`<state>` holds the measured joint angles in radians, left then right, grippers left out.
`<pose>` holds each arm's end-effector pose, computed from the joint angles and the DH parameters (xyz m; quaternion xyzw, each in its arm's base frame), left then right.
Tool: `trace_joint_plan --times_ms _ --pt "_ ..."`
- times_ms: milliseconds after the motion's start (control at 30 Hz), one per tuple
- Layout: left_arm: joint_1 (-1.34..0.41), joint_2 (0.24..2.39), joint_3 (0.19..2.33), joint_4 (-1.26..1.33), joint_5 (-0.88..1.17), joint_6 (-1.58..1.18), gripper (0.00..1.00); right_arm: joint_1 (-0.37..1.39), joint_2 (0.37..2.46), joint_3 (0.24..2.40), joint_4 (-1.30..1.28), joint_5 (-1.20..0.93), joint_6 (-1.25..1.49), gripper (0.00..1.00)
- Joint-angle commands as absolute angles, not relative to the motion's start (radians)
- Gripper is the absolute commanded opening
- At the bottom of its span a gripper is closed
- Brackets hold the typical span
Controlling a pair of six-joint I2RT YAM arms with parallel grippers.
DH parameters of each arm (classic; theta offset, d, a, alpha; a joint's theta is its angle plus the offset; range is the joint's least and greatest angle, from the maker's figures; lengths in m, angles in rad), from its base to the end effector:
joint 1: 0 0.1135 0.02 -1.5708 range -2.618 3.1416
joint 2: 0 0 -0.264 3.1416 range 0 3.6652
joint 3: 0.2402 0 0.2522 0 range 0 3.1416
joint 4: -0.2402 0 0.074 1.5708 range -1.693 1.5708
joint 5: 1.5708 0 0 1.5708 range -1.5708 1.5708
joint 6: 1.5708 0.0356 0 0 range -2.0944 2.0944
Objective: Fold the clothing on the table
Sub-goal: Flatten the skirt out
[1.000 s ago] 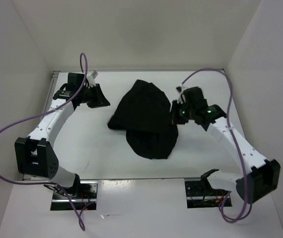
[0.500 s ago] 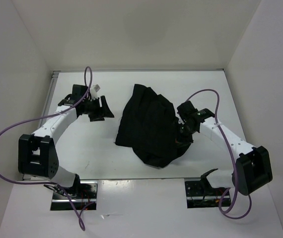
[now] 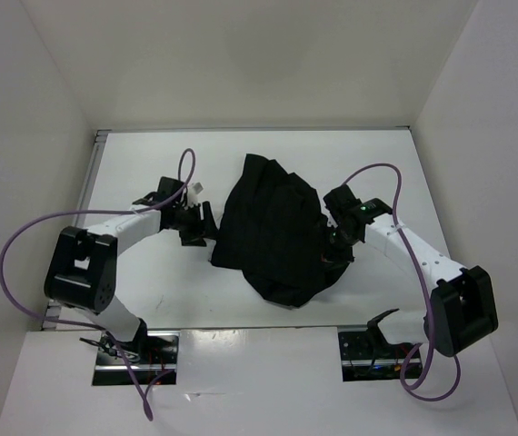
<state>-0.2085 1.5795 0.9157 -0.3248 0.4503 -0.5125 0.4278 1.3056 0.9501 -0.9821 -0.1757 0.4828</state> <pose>0.3006 -0.0794 0.1852 -0.0780 0.9327 -0.2988 0.1863 0.2035 0.0996 0.2332 0.0170 0.9893 0.1292 0.0658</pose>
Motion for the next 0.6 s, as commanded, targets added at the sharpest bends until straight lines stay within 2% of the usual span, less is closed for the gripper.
trace_joint_plan --times_ms 0,167,400,500,567 --pt "-0.248 1.624 0.896 -0.261 0.443 -0.56 0.69 0.434 1.307 0.988 -1.002 -0.149 0.506 0.0" --pt "-0.27 1.649 0.896 -0.261 0.373 -0.581 0.68 0.434 1.298 0.988 -1.002 -0.149 0.506 0.0" --pt "-0.328 1.684 0.851 -0.261 0.382 -0.609 0.59 0.434 1.298 0.997 -1.011 -0.14 0.506 0.0" --pt "-0.339 1.684 0.838 -0.242 0.412 -0.621 0.45 0.434 1.298 0.997 -1.011 -0.14 0.506 0.0" --pt "-0.348 1.694 0.838 -0.242 0.434 -0.621 0.26 0.434 1.298 0.997 -1.011 -0.14 0.506 0.0"
